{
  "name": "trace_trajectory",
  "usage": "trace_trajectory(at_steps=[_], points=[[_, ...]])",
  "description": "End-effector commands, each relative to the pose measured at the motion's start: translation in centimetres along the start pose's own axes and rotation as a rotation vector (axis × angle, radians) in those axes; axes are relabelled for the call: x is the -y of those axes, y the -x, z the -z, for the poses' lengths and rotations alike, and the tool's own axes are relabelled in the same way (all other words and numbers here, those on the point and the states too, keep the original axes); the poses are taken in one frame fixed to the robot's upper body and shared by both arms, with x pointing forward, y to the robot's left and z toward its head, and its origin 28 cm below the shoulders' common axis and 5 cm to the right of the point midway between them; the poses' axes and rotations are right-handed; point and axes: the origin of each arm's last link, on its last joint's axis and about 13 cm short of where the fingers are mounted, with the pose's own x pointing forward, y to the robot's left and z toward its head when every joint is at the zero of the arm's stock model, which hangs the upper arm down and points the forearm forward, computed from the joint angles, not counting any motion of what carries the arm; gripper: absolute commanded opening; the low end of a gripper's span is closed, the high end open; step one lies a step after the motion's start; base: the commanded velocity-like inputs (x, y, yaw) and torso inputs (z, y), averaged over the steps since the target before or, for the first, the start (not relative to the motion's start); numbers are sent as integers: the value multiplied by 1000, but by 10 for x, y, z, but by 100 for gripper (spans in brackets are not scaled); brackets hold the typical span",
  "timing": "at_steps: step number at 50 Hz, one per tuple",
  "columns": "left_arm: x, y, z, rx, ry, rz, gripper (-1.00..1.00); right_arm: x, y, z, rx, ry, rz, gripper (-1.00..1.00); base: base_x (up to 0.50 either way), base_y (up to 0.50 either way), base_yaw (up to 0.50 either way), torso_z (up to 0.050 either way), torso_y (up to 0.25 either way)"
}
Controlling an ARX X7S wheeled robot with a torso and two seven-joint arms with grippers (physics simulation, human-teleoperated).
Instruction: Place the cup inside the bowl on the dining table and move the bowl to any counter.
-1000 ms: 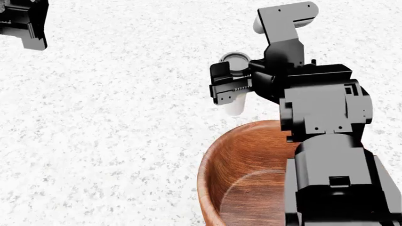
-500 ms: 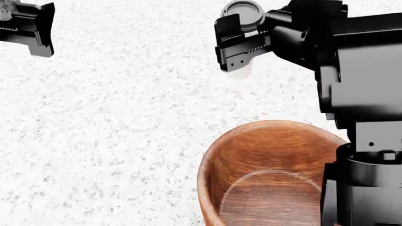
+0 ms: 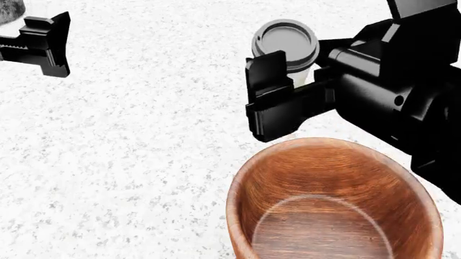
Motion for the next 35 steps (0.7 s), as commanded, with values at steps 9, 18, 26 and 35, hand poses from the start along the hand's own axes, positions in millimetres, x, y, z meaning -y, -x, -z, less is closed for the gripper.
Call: trace_trajectory(at_steps=[9, 18, 26, 35], points=[[4, 9, 11, 11, 15, 2, 100, -13, 55, 29, -128, -89, 22, -100, 0, 0, 0, 0, 0], [5, 10, 11, 37, 40, 15, 100, -10, 60, 40, -194, -89, 54, -100, 0, 0, 0, 0, 0], [4, 11, 12, 41, 35, 11, 100, -3, 46, 53, -225, -146, 50, -100, 0, 0, 0, 0, 1], [6, 10, 14, 36, 30, 15, 100, 4, 34, 71, -273, -188, 63, -100, 0, 0, 0, 0, 0]])
